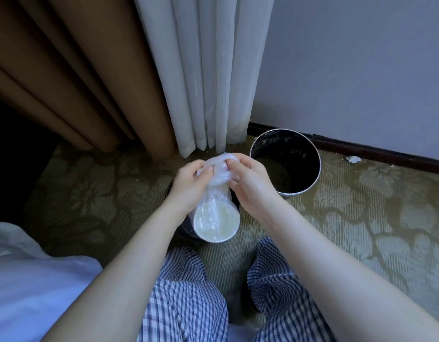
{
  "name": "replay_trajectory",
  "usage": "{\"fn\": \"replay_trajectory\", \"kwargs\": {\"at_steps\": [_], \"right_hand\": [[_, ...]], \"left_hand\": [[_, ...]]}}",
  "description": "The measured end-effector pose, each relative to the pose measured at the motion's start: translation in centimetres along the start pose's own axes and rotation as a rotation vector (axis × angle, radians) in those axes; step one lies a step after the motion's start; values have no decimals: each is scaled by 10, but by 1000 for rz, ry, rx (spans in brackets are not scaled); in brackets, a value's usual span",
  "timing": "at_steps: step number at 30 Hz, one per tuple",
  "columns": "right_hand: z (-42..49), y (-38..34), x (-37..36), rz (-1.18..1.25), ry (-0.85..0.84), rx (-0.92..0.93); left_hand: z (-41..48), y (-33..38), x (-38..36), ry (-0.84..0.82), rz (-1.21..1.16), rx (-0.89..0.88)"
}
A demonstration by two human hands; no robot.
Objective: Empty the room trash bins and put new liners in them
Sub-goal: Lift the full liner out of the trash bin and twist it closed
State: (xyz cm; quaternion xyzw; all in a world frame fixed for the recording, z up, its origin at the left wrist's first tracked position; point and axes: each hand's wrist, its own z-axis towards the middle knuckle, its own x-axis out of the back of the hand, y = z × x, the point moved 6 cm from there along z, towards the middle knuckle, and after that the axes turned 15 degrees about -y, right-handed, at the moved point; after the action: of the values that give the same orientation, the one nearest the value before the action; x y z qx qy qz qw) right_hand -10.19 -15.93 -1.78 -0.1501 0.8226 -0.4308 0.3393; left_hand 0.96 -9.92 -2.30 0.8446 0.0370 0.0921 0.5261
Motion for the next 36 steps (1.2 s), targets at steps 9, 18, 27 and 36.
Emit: {"fn": "replay_trajectory", "kwargs": {"at_steps": [9, 18, 27, 36], "right_hand": [[3, -7, -5, 30, -152, 43], [0, -9, -16, -549, -236, 61], [5, -2, -21, -749, -412, -42], [8, -9, 11, -917, -74, 62]], "left_hand": [[-6, 4, 14, 204, 180, -34], [-17, -18, -21, -330, -488, 346], [-18, -20, -21, -418, -668, 272], [-13, -28, -20, -440, -151, 362]]}}
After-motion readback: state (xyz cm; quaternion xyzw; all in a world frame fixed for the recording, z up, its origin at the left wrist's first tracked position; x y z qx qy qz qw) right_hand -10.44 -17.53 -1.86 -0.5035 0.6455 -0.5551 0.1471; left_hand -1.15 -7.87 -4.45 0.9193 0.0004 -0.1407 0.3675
